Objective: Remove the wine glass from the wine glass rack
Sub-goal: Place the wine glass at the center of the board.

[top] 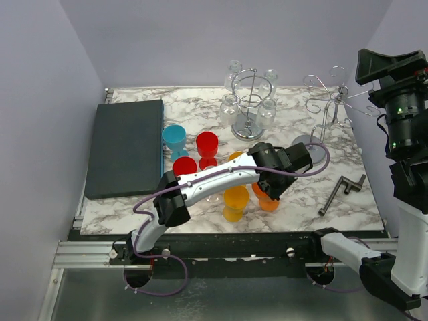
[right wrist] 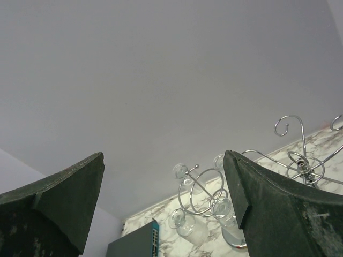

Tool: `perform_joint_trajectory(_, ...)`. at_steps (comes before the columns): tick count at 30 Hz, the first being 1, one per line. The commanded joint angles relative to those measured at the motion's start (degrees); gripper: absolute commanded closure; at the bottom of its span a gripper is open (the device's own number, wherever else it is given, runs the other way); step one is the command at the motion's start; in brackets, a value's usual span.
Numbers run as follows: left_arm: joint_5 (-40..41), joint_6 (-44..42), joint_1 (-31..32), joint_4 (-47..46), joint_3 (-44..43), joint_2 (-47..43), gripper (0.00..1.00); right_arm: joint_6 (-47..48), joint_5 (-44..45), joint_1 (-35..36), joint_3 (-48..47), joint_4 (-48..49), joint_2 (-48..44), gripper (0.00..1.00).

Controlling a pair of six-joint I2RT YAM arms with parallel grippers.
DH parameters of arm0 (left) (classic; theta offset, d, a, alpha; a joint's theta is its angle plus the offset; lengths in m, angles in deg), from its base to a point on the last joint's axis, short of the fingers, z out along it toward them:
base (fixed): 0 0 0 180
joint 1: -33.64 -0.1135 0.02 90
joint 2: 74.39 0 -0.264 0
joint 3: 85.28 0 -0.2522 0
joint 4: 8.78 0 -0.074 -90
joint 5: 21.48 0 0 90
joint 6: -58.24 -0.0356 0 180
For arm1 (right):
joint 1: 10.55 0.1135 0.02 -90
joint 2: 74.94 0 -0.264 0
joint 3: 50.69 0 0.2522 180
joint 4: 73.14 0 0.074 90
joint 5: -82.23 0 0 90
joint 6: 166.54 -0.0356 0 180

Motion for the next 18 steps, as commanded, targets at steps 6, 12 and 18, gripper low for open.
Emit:
perform_joint_trajectory(6,-0.90,-0.70,0.34,0.96,-2.96,1.01,0.76,-0.64,0.56,0.20,1.17,0.50,-0.39,0.00)
perform_joint_trajectory(12,-0.87,-0.49,0.46,0.73,-3.76,0.83,0.71,-0.56,0.57,0.24,0.86,0.29,-0.36,0.00)
perform_joint_trajectory(18,-0.73,-0.31,0.69,0.28,-4.34,0.01,0.63,-0.50,0.46,0.24,0.72,-0.02,-0.41,0.00)
